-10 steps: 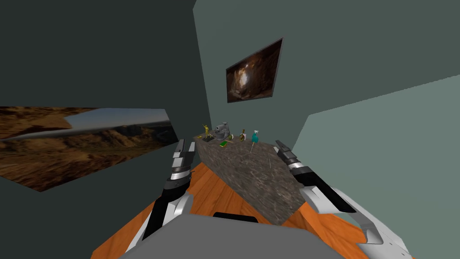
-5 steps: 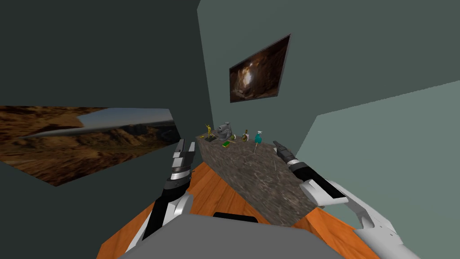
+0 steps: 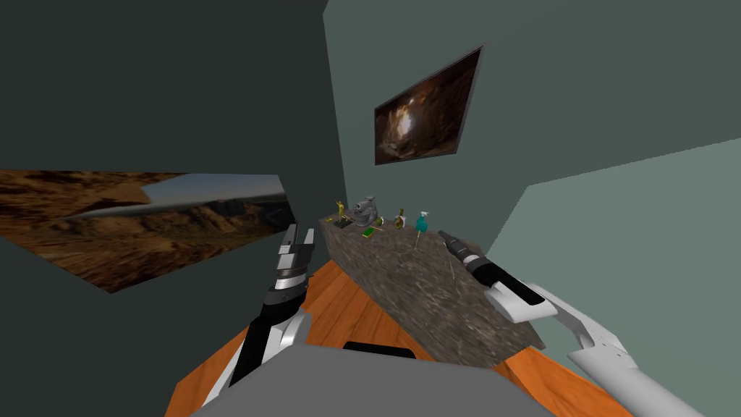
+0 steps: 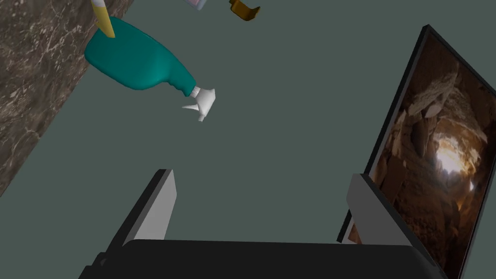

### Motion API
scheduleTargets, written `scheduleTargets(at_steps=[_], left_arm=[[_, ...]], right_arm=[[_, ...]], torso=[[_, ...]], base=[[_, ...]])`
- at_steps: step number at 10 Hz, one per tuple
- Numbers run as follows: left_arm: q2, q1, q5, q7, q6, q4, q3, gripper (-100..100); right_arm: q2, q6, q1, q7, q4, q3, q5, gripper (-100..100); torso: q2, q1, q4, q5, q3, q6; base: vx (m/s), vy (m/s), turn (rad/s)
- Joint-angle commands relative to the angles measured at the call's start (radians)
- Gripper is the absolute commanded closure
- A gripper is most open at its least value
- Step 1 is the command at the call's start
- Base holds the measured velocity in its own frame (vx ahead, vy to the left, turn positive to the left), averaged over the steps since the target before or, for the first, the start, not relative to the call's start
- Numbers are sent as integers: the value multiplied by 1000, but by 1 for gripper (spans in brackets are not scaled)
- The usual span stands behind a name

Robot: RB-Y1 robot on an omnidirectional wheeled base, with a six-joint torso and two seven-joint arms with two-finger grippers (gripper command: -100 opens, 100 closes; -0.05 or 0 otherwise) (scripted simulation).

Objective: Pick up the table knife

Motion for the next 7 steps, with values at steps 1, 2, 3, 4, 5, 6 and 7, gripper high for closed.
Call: scheduleTargets(at_steps=[1, 2, 3, 4, 5, 6, 7], left_arm=[[0, 0, 0, 0, 0, 0, 0, 0], [0, 0, 0, 0, 0, 0, 0, 0], [0, 0, 0, 0, 0, 0, 0, 0], [0, 0, 0, 0, 0, 0, 0, 0], [0, 0, 0, 0, 0, 0, 0, 0], [0, 0, 0, 0, 0, 0, 0, 0], [0, 0, 0, 0, 0, 0, 0, 0]], right_arm=[[-48, 50, -31, 31, 49, 30, -16, -100], [-48, 74, -31, 31, 49, 30, -16, -100], [-77, 106, -50, 52, 77, 50, -25, -100], [-77, 121, -50, 52, 77, 50, -25, -100], [-104, 154, -68, 73, 104, 72, -32, -100], [-104, 169, -68, 73, 104, 72, -32, -100], [-130, 210, -85, 93, 130, 95, -39, -100]], torso=[[0, 0, 0, 0, 0, 0], [-1, 0, 0, 0, 0, 0], [0, 0, 0, 0, 0, 0], [0, -1, 0, 0, 0, 0], [0, -1, 0, 0, 0, 0], [0, -1, 0, 0, 0, 0], [0, -2, 0, 0, 0, 0]], base=[[32, 50, 79], [28, 36, 29], [28, 31, 39], [22, 23, 22], [23, 26, 56], [19, 18, 17], [19, 17, 30]])
